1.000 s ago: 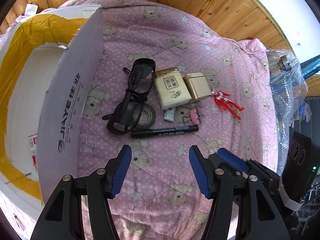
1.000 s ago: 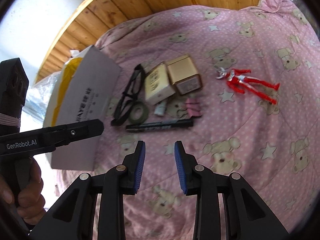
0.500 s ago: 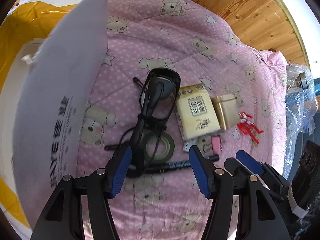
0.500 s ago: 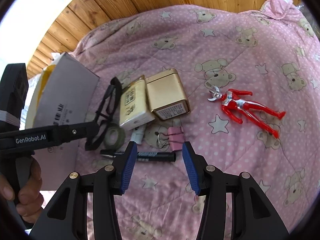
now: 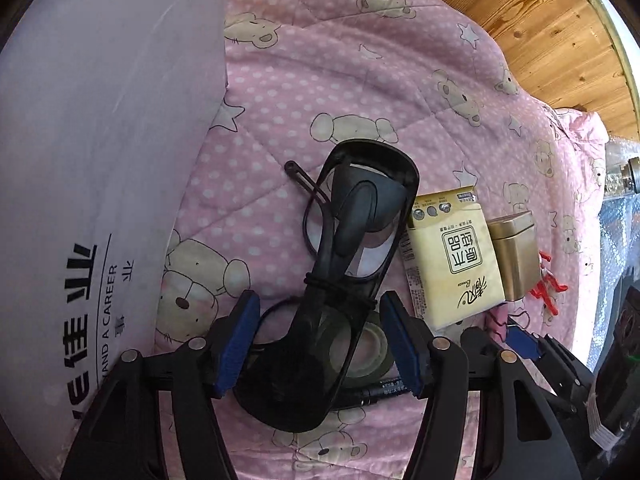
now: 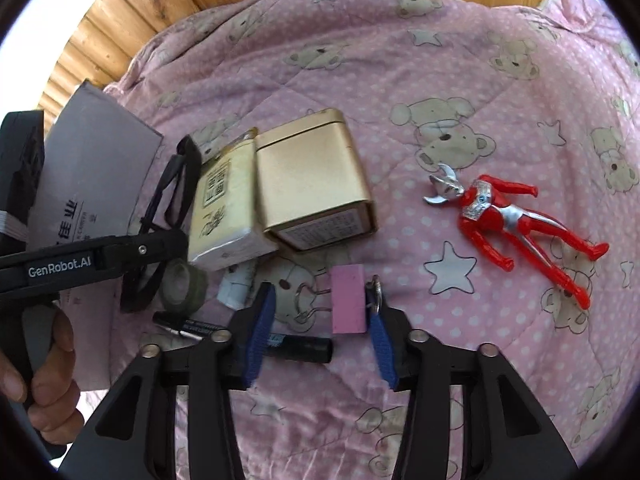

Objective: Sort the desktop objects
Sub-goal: 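Grasp the black glasses with the left tool while the right tool grasps the pink binder clip, then carry the glasses and binder clip in both tools over the yellow-taped box, then open both tools to drop the glasses and binder clip into the box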

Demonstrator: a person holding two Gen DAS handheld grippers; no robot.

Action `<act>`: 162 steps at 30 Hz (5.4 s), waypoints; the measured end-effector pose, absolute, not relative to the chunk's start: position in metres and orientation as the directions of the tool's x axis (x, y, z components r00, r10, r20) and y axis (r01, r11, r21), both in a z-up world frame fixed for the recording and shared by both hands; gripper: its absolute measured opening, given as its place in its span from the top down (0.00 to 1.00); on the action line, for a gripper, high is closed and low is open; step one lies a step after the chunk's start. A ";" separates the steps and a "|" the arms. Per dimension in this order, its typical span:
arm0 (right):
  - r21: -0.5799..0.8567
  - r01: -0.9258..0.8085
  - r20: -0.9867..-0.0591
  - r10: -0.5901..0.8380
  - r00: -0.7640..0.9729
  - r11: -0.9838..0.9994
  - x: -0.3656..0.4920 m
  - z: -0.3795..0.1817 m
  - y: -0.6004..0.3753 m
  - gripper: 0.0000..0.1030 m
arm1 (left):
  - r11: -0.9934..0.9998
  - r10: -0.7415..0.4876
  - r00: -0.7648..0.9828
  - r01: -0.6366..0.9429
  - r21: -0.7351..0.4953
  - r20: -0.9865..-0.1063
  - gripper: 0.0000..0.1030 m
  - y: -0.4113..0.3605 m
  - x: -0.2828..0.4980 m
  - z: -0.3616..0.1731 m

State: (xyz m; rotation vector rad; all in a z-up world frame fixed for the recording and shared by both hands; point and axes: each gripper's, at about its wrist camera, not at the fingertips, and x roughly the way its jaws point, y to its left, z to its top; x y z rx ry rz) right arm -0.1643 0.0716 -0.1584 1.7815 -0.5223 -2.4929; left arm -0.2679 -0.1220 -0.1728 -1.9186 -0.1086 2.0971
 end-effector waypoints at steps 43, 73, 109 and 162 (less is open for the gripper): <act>0.365 -0.177 -0.869 -0.266 -0.417 -0.914 -0.087 -0.083 0.064 0.79 | -0.896 0.416 -0.146 -0.232 -0.377 -0.898 0.63 -0.127 -0.165 -0.064; 0.312 -0.002 -0.846 -0.277 -0.455 -0.950 -0.055 -0.025 0.002 0.79 | -0.866 0.495 -0.287 -0.234 -0.441 -0.820 0.63 -0.171 -0.122 0.003; 0.247 0.280 -0.833 -0.351 -0.428 -0.928 -0.114 0.020 -0.127 0.79 | -0.848 0.480 -0.427 0.000 -0.530 -0.767 0.63 -0.306 -0.147 0.015; 0.246 0.361 -0.861 -0.374 -0.345 -0.899 -0.262 -0.035 -0.205 0.78 | -0.884 0.405 -0.347 0.089 -0.459 -0.846 0.63 -0.354 -0.292 -0.074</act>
